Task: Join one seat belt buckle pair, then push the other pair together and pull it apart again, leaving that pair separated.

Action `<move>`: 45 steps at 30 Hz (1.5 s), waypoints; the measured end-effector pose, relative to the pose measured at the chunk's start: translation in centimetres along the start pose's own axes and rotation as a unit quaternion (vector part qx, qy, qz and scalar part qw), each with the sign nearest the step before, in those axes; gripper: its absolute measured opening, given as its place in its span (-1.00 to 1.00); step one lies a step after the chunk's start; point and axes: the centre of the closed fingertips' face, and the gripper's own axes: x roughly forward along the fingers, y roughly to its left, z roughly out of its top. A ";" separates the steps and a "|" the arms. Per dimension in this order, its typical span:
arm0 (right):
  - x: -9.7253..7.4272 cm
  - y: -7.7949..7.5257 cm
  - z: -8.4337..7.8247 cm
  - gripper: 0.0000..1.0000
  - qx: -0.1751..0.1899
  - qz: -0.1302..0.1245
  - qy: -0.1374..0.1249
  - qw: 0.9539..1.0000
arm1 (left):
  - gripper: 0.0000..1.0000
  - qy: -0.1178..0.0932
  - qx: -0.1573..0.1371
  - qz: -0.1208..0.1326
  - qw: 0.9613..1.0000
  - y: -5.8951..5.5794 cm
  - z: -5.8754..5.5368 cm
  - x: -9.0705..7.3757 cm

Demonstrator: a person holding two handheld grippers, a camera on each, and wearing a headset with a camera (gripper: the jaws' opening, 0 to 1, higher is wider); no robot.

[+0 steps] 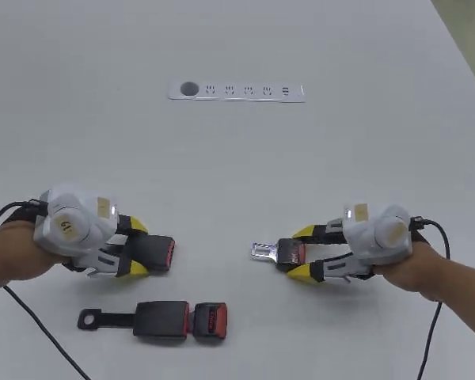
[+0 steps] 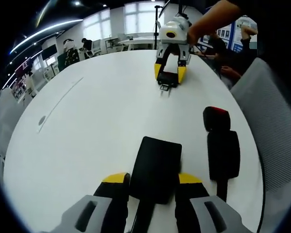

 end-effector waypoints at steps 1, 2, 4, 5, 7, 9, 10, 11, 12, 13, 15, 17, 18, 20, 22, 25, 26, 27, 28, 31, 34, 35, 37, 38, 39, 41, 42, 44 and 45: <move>0.1 -0.2 0.0 -0.30 0.000 0.001 -0.002 1.000 | -0.24 -0.002 -0.005 0.002 1.000 0.0 0.0 0.0; 0.0 -0.1 -0.2 -0.30 -0.003 0.002 -0.005 1.000 | -0.25 -0.005 -0.009 0.005 1.000 0.1 -0.1 -0.1; -0.1 -0.2 -0.1 -0.30 0.001 0.005 -0.012 1.000 | -0.26 -0.006 -0.018 0.009 1.000 0.2 0.0 -0.1; -0.2 -0.3 -0.2 -0.30 0.000 0.006 -0.012 1.000 | -0.26 -0.007 -0.018 0.009 1.000 0.2 0.0 -0.1; -0.1 -0.3 -0.3 -0.30 -0.002 0.008 -0.015 1.000 | -0.26 -0.005 -0.016 0.008 1.000 0.2 0.0 -0.1; -0.1 -0.2 -0.2 -0.30 -0.006 0.010 -0.017 1.000 | -0.26 -0.004 -0.015 0.006 1.000 0.2 0.0 -0.1; -0.2 -0.2 -0.2 -0.30 -0.006 0.010 -0.019 1.000 | -0.26 -0.004 -0.015 0.006 1.000 0.3 0.0 -0.1; -0.2 -0.2 -0.2 -0.30 -0.006 0.012 -0.022 1.000 | -0.26 -0.004 -0.016 0.003 1.000 0.3 -0.1 -0.1; -0.2 -0.2 -0.2 -0.30 -0.006 0.013 -0.024 1.000 | -0.26 -0.004 -0.016 0.002 1.000 0.3 -0.1 -0.1; -0.1 -0.3 -0.2 -0.30 -0.006 0.014 -0.025 1.000 | -0.26 -0.003 -0.015 0.000 1.000 0.3 -0.1 -0.1; -0.1 -0.2 -0.2 -0.30 -0.009 0.015 -0.028 0.999 | -0.27 -0.001 -0.015 -0.001 1.000 0.3 -0.1 -0.1; -0.1 -0.2 -0.2 -0.30 -0.008 0.015 -0.031 0.999 | -0.27 0.001 -0.014 -0.002 1.000 0.3 -0.1 -0.1; 0.0 -0.2 -0.1 -0.30 -0.007 0.014 -0.035 0.999 | -0.27 0.002 -0.015 -0.003 1.000 0.3 -0.1 -0.1; 0.1 -0.1 0.0 -0.30 -0.006 0.014 -0.039 0.999 | -0.27 0.004 -0.015 -0.004 1.000 0.3 -0.1 -0.1; 0.3 -0.1 0.0 -0.30 -0.004 0.014 -0.041 0.999 | -0.27 0.006 -0.015 -0.005 1.000 0.3 -0.2 -0.1; 0.7 0.0 0.4 -0.30 -0.001 0.014 -0.049 0.999 | -0.27 0.008 -0.015 -0.006 1.000 0.3 -0.2 -0.1; 0.8 0.1 0.5 -0.30 -0.001 0.014 -0.051 0.999 | -0.27 0.010 -0.012 -0.007 1.000 0.3 -0.3 -0.1; 1.1 0.2 0.7 -0.30 -0.001 0.014 -0.052 0.999 | -0.27 0.011 -0.011 -0.008 1.000 0.3 -0.3 -0.1; 1.3 0.3 0.9 -0.30 -0.002 0.016 -0.054 0.998 | -0.27 0.013 -0.007 -0.009 1.000 0.3 -0.3 -0.1; 2.0 0.5 1.6 -0.30 -0.004 0.020 -0.055 0.998 | -0.27 0.015 -0.005 -0.010 1.000 0.3 -0.3 -0.1; 2.5 0.6 2.2 -0.30 -0.007 0.020 -0.055 0.998 | -0.27 0.016 -0.004 -0.010 1.000 0.3 -0.4 -0.1; 2.8 0.7 2.4 -0.30 -0.005 0.019 -0.055 0.998 | -0.27 0.017 -0.004 -0.010 1.000 0.3 -0.4 -0.1; 3.2 0.8 2.7 -0.30 -0.003 0.015 -0.054 0.998 | -0.27 0.016 -0.005 -0.010 1.000 0.3 -0.4 -0.1; 3.6 0.9 3.1 -0.30 -0.005 0.014 -0.055 0.998 | -0.27 0.016 -0.005 -0.010 1.000 0.3 -0.4 -0.1; 3.8 0.9 3.2 -0.30 -0.006 0.015 -0.055 0.998 | -0.27 0.016 -0.005 -0.010 1.000 0.3 -0.4 -0.1; 4.3 1.0 3.6 -0.30 -0.007 0.016 -0.054 0.998 | -0.27 0.017 -0.005 -0.010 1.000 0.3 -0.4 -0.1; 4.5 1.1 3.8 -0.30 -0.007 0.017 -0.054 0.998 | -0.27 0.017 -0.005 -0.010 1.000 0.3 -0.4 -0.1; 4.9 1.2 4.2 -0.30 -0.008 0.021 -0.054 0.998 | -0.27 0.018 -0.004 -0.010 1.000 0.3 -0.4 -0.1; 5.0 1.2 4.4 -0.30 -0.008 0.022 -0.054 0.998 | -0.27 0.019 -0.003 -0.010 1.000 0.3 -0.4 -0.1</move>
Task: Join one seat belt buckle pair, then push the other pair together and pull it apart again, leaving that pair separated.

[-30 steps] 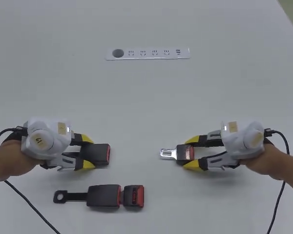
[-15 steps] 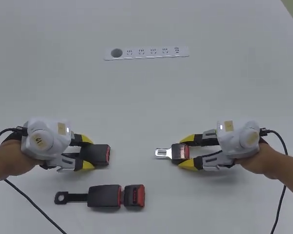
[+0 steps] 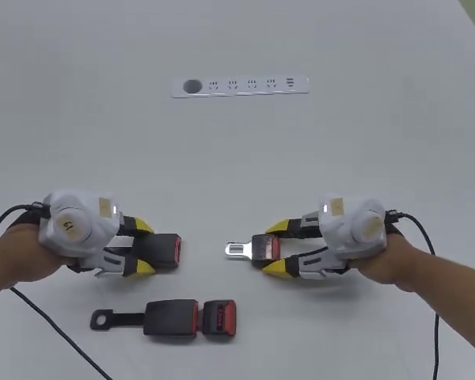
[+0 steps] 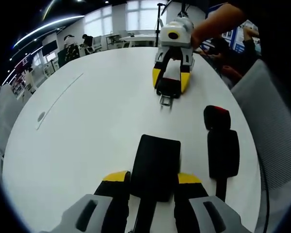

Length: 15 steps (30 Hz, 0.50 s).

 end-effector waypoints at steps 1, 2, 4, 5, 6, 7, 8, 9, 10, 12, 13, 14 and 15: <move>0.2 0.0 0.2 -0.30 0.000 0.001 0.000 1.000 | -0.27 0.001 0.000 0.000 1.000 0.0 0.0 0.0; 0.5 0.0 0.3 -0.30 -0.001 0.001 -0.001 1.000 | -0.27 0.001 0.000 0.000 1.000 0.0 0.0 0.0; 1.1 0.1 0.7 -0.30 -0.002 0.001 -0.002 1.000 | -0.27 0.001 0.001 0.000 1.000 0.1 -0.1 0.1; 1.4 0.2 0.9 -0.30 -0.001 0.001 -0.002 1.000 | -0.27 0.001 0.001 0.000 1.000 0.2 -0.2 0.1; 1.6 0.2 1.0 -0.30 0.000 0.000 -0.002 1.000 | -0.27 0.001 0.000 -0.001 1.000 0.3 -0.2 0.1; 1.8 0.2 1.1 -0.30 -0.001 0.001 -0.002 1.000 | -0.27 0.001 0.001 -0.001 1.000 0.3 -0.4 0.2; 2.0 0.3 1.2 -0.30 -0.002 0.000 -0.003 1.000 | -0.27 0.000 0.001 -0.001 1.000 0.4 -0.4 0.2; 2.2 0.2 1.4 -0.30 -0.002 -0.002 -0.004 1.000 | -0.27 0.000 0.001 -0.001 1.000 0.5 -0.5 0.3; 2.5 0.3 1.5 -0.30 -0.001 -0.001 -0.007 1.000 | -0.27 0.000 0.001 -0.001 1.000 0.5 -0.5 0.3; 3.0 0.3 1.9 -0.30 0.000 -0.002 -0.006 1.000 | -0.27 0.001 0.001 0.000 1.000 0.6 -0.6 0.3; 3.1 0.3 2.1 -0.30 -0.001 -0.001 -0.007 1.000 | -0.27 0.000 0.001 -0.001 1.000 0.6 -0.6 0.4; 3.6 0.4 2.3 -0.30 -0.002 0.001 -0.008 1.000 | -0.27 0.001 0.002 -0.001 1.000 0.6 -0.7 0.4; 3.9 0.5 2.5 -0.30 -0.004 0.002 -0.008 1.000 | -0.27 0.001 0.002 -0.001 1.000 0.6 -0.7 0.4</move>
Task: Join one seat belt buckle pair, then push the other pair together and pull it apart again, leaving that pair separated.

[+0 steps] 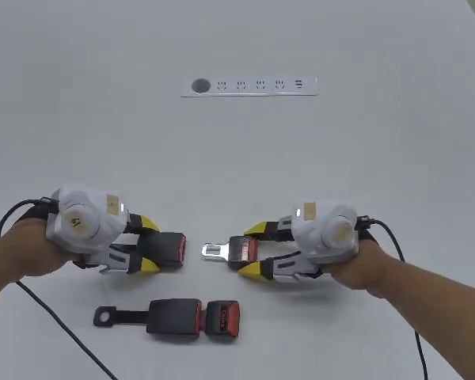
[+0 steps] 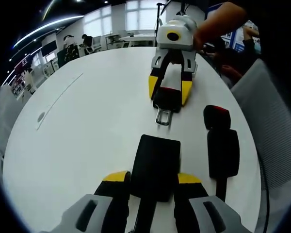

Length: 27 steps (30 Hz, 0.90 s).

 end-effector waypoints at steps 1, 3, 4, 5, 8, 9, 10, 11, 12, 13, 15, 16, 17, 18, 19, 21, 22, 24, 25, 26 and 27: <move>0.3 0.0 0.2 -0.30 -0.003 -0.001 0.001 1.000 | -0.27 0.000 0.000 0.000 1.000 0.0 0.0 0.0; 0.8 0.1 0.5 -0.30 -0.004 0.000 0.000 1.000 | -0.27 0.001 0.000 0.000 1.000 0.1 -0.1 0.1; 1.1 0.2 0.7 -0.30 -0.006 0.001 -0.001 1.000 | -0.27 0.001 0.000 0.000 1.000 0.1 -0.1 0.1; 1.3 0.3 0.9 -0.30 -0.006 0.003 0.000 1.000 | -0.27 0.002 0.000 0.000 1.000 0.1 -0.1 0.1; 1.9 0.4 1.3 -0.30 -0.006 0.004 0.004 1.000 | -0.27 0.004 0.002 0.000 1.000 0.1 -0.1 0.1; 2.2 0.4 1.5 -0.30 -0.008 0.004 0.005 1.000 | -0.27 0.004 0.003 0.000 1.000 0.1 -0.1 0.1; 2.4 0.5 1.6 -0.30 -0.010 0.004 0.008 1.000 | -0.27 0.004 0.003 0.000 1.000 0.1 -0.1 0.2; 2.3 0.4 1.5 -0.30 -0.015 0.002 0.014 1.000 | -0.28 0.004 0.003 0.000 1.000 0.1 -0.1 0.2; 2.5 0.5 1.6 -0.30 -0.014 0.002 0.014 1.000 | -0.28 0.005 0.004 -0.001 1.000 0.1 -0.1 0.2; 2.6 0.6 1.8 -0.30 -0.014 0.003 0.015 1.000 | -0.28 0.006 0.006 -0.002 1.000 0.0 -0.1 0.2; 3.1 0.7 2.0 -0.30 -0.012 0.002 0.016 1.000 | -0.28 0.008 0.010 -0.003 1.000 0.0 0.0 0.2; 3.3 0.8 2.3 -0.30 -0.013 0.003 0.016 1.000 | -0.28 0.010 0.012 -0.003 1.000 -0.1 0.1 0.2; 3.3 0.7 2.2 -0.30 -0.020 0.000 0.023 1.000 | -0.28 0.010 0.012 -0.003 1.000 -0.1 0.1 0.2; 3.2 0.6 2.2 -0.30 -0.017 0.001 0.023 1.000 | -0.28 0.010 0.011 -0.003 1.000 -0.2 0.2 0.1; 3.1 0.6 2.2 -0.30 -0.013 0.001 0.024 1.000 | -0.28 0.009 0.009 -0.003 1.000 -0.3 0.4 0.1; 3.1 0.7 2.2 -0.30 -0.013 -0.001 0.029 0.999 | -0.29 0.010 0.010 -0.002 1.000 -0.4 0.5 0.0; 3.2 0.7 2.2 -0.30 -0.012 -0.001 0.029 0.999 | -0.29 0.012 0.017 -0.003 1.000 -0.5 0.6 0.0; 3.4 0.6 2.3 -0.31 -0.007 -0.001 0.029 1.000 | -0.30 0.014 0.022 -0.006 1.000 -0.7 0.8 -0.1; 3.4 0.6 2.4 -0.31 -0.006 0.000 0.031 1.000 | -0.31 0.014 0.022 -0.007 1.000 -0.7 0.8 -0.1; 3.5 0.5 2.4 -0.31 -0.007 0.001 0.035 0.999 | -0.31 0.013 0.024 -0.007 1.000 -0.8 0.9 -0.1; 3.5 0.6 2.4 -0.31 -0.011 0.004 0.040 0.999 | -0.31 0.013 0.025 -0.008 1.000 -0.8 0.9 -0.1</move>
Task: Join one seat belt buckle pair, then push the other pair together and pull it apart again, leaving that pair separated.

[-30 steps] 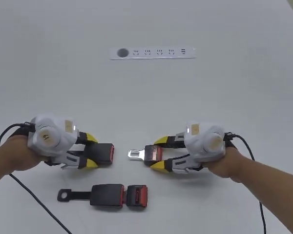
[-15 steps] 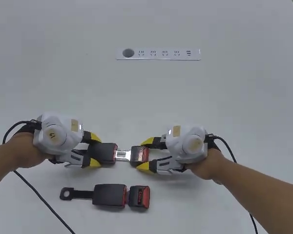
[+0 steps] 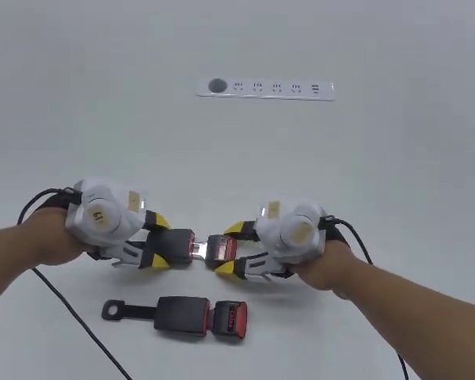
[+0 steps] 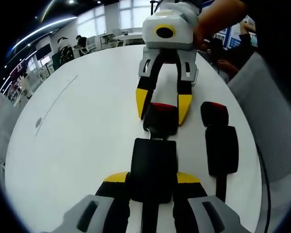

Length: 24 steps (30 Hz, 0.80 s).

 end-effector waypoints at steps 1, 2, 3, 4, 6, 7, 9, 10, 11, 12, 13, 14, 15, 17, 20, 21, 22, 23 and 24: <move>0.0 0.0 0.0 -0.31 0.000 0.002 0.002 1.000 | -0.31 0.001 0.003 -0.001 1.000 0.0 0.0 0.0; 0.0 0.0 0.0 -0.31 -0.001 0.004 0.004 1.000 | -0.32 0.002 0.007 -0.003 1.000 -0.1 0.1 0.0; 0.0 0.0 0.0 -0.31 -0.002 0.006 0.007 1.000 | -0.32 0.003 0.014 -0.005 1.000 -0.1 0.2 0.0; 0.0 0.0 0.0 -0.31 -0.003 0.008 0.009 1.000 | -0.32 0.004 0.015 -0.006 1.000 -0.2 0.2 -0.1; 0.1 0.0 0.0 -0.31 -0.006 0.011 0.013 1.000 | -0.32 0.005 0.020 -0.009 1.000 -0.2 0.2 -0.1; 0.1 0.0 0.1 -0.31 -0.006 0.012 0.015 1.000 | -0.32 0.005 0.022 -0.010 1.000 -0.2 0.3 -0.1; 0.5 0.1 0.3 -0.31 -0.005 0.014 0.014 1.000 | -0.33 0.005 0.025 -0.012 1.000 -0.3 0.3 -0.1; 0.8 0.2 0.6 -0.32 -0.003 0.015 0.011 1.000 | -0.33 0.006 0.027 -0.012 1.000 -0.3 0.3 -0.1; 1.1 0.3 0.8 -0.32 -0.007 0.013 0.017 1.000 | -0.33 0.006 0.028 -0.014 0.999 -0.3 0.3 -0.1; 1.2 0.3 0.8 -0.32 -0.008 0.012 0.019 1.000 | -0.33 0.007 0.030 -0.014 0.999 -0.3 0.3 -0.1; 1.1 0.1 0.8 -0.32 -0.008 0.014 0.020 1.000 | -0.33 0.007 0.030 -0.014 0.999 -0.3 0.3 -0.1; 1.1 0.1 0.7 -0.32 -0.007 0.016 0.021 1.000 | -0.33 0.006 0.030 -0.014 0.999 -0.3 0.4 -0.1; 1.1 0.1 0.7 -0.32 -0.008 0.016 0.023 1.000 | -0.33 0.006 0.030 -0.015 0.999 -0.4 0.4 -0.1; 1.2 0.1 0.9 -0.32 -0.007 0.014 0.027 0.999 | -0.33 0.008 0.035 -0.016 0.999 -0.4 0.4 0.0; 1.3 0.2 1.0 -0.32 -0.012 0.010 0.042 0.999 | -0.32 0.008 0.035 -0.017 0.999 -0.3 0.2 0.1; 1.3 0.2 0.9 -0.32 -0.013 0.010 0.044 0.999 | -0.32 0.009 0.037 -0.017 0.999 -0.2 0.1 0.1; 1.3 0.2 0.9 -0.32 -0.013 0.009 0.044 0.999 | -0.32 0.010 0.037 -0.018 0.999 -0.1 0.0 0.2; 1.3 0.2 0.9 -0.32 -0.013 0.009 0.045 0.999 | -0.32 0.011 0.037 -0.018 0.999 -0.1 -0.1 0.2; 1.3 0.2 0.8 -0.32 -0.013 0.009 0.045 0.999 | -0.32 0.012 0.037 -0.018 0.999 -0.1 -0.2 0.2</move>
